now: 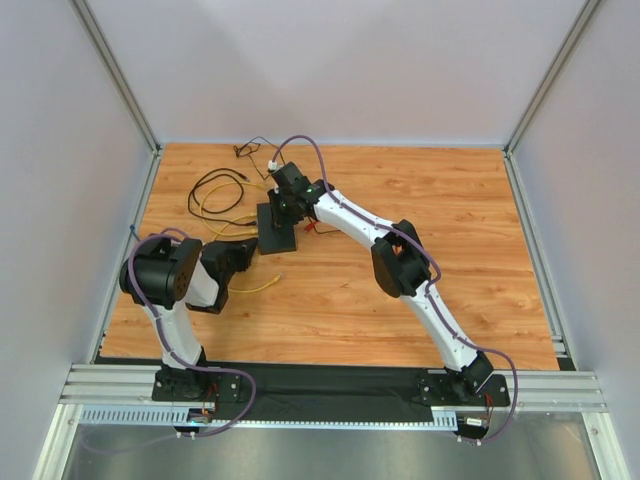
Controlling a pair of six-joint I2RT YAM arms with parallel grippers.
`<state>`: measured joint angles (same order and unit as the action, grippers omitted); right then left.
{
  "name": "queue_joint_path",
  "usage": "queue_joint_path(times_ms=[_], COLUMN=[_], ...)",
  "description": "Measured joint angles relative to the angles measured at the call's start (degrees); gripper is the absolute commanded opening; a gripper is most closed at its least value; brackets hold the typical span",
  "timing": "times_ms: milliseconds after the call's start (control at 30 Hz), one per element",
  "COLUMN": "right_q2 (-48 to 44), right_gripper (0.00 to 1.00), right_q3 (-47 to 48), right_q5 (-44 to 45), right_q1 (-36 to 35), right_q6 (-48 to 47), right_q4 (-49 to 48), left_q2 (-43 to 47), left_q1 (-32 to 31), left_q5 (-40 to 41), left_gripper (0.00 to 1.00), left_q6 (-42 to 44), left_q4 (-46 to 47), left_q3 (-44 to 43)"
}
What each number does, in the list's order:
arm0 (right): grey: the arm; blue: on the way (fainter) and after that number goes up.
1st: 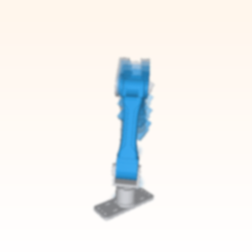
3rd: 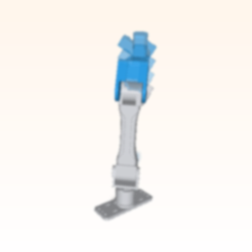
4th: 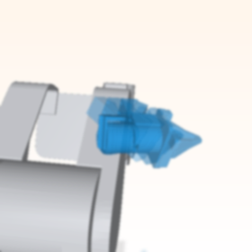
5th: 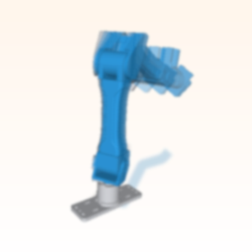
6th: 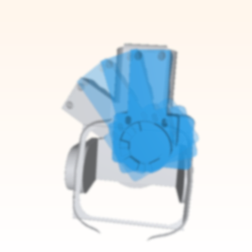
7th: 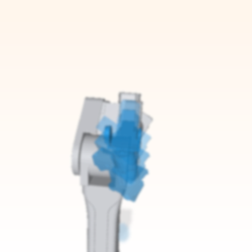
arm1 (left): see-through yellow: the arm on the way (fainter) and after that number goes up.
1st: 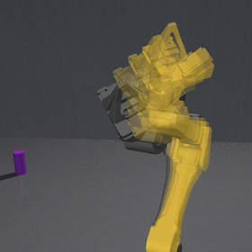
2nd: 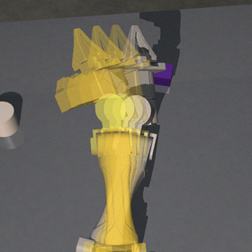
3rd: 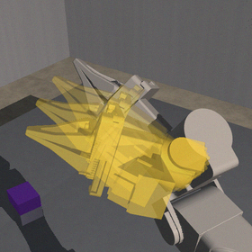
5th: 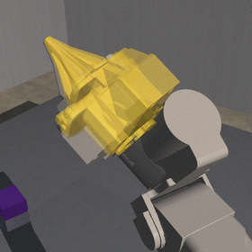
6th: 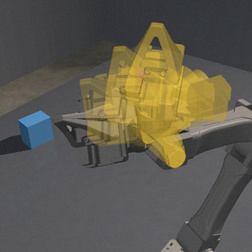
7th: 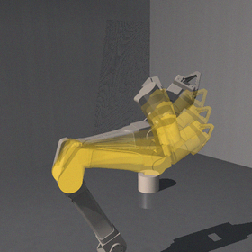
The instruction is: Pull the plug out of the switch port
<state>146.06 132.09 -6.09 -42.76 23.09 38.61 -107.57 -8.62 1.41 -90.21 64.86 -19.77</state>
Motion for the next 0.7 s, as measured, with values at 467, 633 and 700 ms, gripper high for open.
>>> queue_joint_path(times_ms=[467,633,700], right_q2=[0.02,0.15,0.17], right_gripper=[0.19,0.2,0.2], right_q3=[0.0,0.31,0.35], right_q5=[0.2,0.17,0.11], right_q1=[0.09,0.11,0.11], right_q6=[0.63,0.66,0.63], right_q4=[0.07,0.13,0.13], left_q2=[8.98,8.59,12.96], left_q1=[2.78,2.8,2.78], left_q5=[4.94,4.07,4.07], left_gripper=[0.0,0.0,0.0], left_q6=[7.1,8.5,10.58], left_q4=[-12.46,-13.57,-17.49], left_q3=[-2.29,-1.62,-1.57])
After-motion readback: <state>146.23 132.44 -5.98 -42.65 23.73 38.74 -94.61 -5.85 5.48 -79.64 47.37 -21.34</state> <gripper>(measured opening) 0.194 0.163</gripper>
